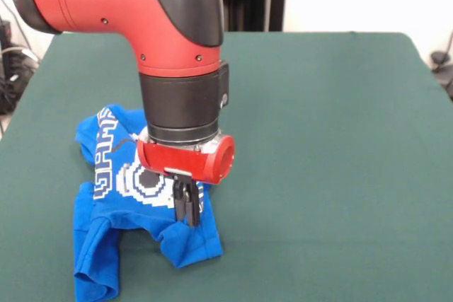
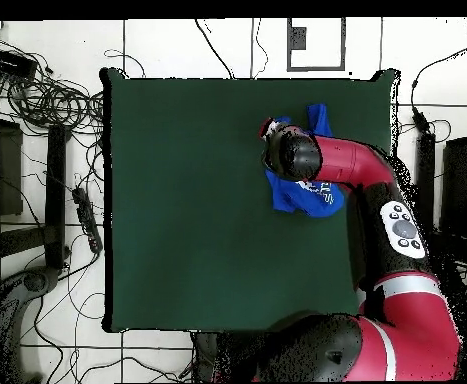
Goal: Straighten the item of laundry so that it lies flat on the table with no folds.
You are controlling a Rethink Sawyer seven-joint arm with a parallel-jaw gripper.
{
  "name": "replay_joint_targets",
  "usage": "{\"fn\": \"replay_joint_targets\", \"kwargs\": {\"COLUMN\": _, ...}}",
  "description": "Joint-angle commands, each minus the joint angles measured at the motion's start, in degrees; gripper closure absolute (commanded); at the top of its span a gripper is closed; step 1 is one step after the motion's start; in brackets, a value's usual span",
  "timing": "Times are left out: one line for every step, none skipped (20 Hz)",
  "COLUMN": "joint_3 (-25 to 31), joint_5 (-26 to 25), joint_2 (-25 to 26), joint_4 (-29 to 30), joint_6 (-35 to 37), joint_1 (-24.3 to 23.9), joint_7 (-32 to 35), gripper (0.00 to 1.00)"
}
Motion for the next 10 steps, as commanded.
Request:
{"fn": "replay_joint_targets", "kwargs": {"joint_3": 2.35, "joint_5": 1.37, "joint_2": 0.40, "joint_4": 2.71, "joint_6": 4.87, "joint_1": 3.26, "joint_7": 0.87, "gripper": 1.00}}
{"fn": "replay_joint_targets", "kwargs": {"joint_3": 2.32, "joint_5": 1.66, "joint_2": 0.10, "joint_4": 3.28, "joint_6": 5.04, "joint_1": 3.44, "joint_7": 1.38, "gripper": 1.00}}
{"fn": "replay_joint_targets", "kwargs": {"joint_3": 2.23, "joint_5": 1.68, "joint_2": -0.28, "joint_4": 3.77, "joint_6": 5.00, "joint_1": 3.61, "joint_7": 1.61, "gripper": 1.00}}
{"fn": "replay_joint_targets", "kwargs": {"joint_3": 2.02, "joint_5": 1.99, "joint_2": -1.40, "joint_4": 5.08, "joint_6": 5.16, "joint_1": 3.96, "joint_7": 2.44, "gripper": 1.00}}
{"fn": "replay_joint_targets", "kwargs": {"joint_3": 1.73, "joint_5": 2.08, "joint_2": -2.13, "joint_4": 5.81, "joint_6": 5.26, "joint_1": 4.26, "joint_7": 2.93, "gripper": 1.00}}
{"fn": "replay_joint_targets", "kwargs": {"joint_3": 1.53, "joint_5": 2.71, "joint_2": -3.27, "joint_4": 6.99, "joint_6": 5.96, "joint_1": 4.70, "joint_7": 3.91, "gripper": 1.00}}
{"fn": "replay_joint_targets", "kwargs": {"joint_3": 1.37, "joint_5": 3.14, "joint_2": -3.93, "joint_4": 7.51, "joint_6": 6.42, "joint_1": 5.05, "joint_7": 4.60, "gripper": 1.00}}
{"fn": "replay_joint_targets", "kwargs": {"joint_3": 0.02, "joint_5": 3.64, "joint_2": -5.03, "joint_4": 8.06, "joint_6": 6.45, "joint_1": 6.57, "joint_7": 7.09, "gripper": 1.00}}
{"fn": "replay_joint_targets", "kwargs": {"joint_3": -0.88, "joint_5": 3.98, "joint_2": -5.53, "joint_4": 8.27, "joint_6": 6.36, "joint_1": 7.51, "joint_7": 8.56, "gripper": 1.00}}
{"fn": "replay_joint_targets", "kwargs": {"joint_3": -2.36, "joint_5": 4.65, "joint_2": -6.10, "joint_4": 8.70, "joint_6": 6.10, "joint_1": 9.08, "joint_7": 11.21, "gripper": 1.00}}
